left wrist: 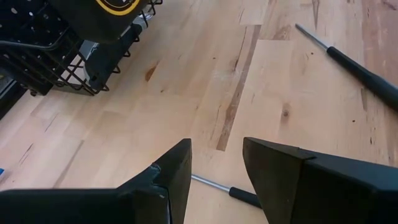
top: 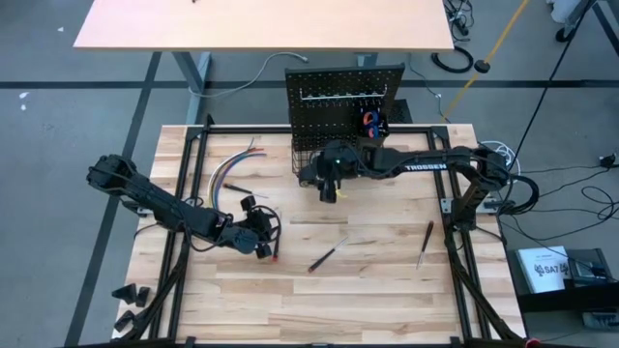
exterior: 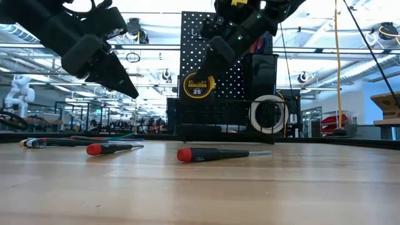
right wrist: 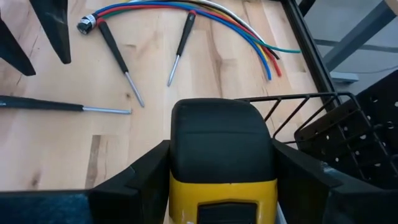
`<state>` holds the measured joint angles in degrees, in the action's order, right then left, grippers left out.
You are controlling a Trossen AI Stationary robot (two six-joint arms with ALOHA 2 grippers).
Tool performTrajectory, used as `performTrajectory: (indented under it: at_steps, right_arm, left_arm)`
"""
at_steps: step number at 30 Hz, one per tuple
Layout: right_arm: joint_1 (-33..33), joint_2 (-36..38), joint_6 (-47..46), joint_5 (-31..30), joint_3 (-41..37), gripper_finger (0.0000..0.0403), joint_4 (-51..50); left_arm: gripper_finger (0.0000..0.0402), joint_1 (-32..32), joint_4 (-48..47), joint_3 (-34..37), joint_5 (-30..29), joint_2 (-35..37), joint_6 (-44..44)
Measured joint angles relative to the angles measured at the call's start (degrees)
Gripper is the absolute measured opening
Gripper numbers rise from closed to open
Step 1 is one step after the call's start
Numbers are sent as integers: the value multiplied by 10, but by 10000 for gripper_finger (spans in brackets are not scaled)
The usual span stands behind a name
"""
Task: Hang tools onto peg board
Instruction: Hang the yellow tape measure on the pegboard
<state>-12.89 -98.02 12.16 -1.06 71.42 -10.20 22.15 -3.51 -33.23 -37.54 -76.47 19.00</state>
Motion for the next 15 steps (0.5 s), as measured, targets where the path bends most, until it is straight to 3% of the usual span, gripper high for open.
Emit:
performTrajectory:
  at_steps: [15]
  right_arm:
    - [-5, -57, 3, -6, 3, 222, 1]
  left_arm:
    - [152, 0, 0, 0, 0, 0, 0]
